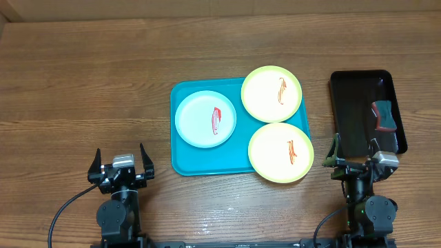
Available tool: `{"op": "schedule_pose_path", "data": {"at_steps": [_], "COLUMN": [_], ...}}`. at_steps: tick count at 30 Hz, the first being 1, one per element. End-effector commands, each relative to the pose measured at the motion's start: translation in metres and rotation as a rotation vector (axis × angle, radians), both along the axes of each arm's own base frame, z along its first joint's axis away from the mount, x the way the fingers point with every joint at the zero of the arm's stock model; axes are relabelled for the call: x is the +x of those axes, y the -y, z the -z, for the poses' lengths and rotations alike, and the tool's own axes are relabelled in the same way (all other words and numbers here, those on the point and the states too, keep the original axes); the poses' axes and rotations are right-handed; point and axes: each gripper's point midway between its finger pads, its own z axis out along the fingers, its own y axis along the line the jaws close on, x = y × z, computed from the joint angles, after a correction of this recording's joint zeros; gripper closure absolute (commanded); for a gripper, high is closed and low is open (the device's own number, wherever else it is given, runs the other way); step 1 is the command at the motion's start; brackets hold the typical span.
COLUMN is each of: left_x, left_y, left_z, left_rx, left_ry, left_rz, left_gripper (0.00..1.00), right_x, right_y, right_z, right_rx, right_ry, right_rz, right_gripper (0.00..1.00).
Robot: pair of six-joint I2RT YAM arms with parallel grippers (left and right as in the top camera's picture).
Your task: Clean dirty plates on tray and stack at the side
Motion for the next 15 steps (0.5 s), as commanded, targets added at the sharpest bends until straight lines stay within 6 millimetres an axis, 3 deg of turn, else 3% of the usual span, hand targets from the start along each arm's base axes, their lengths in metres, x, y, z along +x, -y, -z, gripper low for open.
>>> {"op": "schedule_pose_path", "data": {"at_steps": [1, 15], "left_x": [0.0005, 0.0005], "left_y": [0.0021, 0.0021], "left_z": [0.0006, 0.0006], "left_rx": [0.014, 0.014], "left_ry": [0.001, 0.001], "left_rz": [0.014, 0.014], "left_gripper": [0.0, 0.0], "right_x": [-0.0001, -0.0001], "right_y": [0.002, 0.0021], "right_z": [0.0017, 0.0017], "right_rx": [0.003, 0.003], "right_ry": [0.005, 0.005], "right_rz": [0.01, 0.011], "right_gripper": [0.0, 0.0]}}
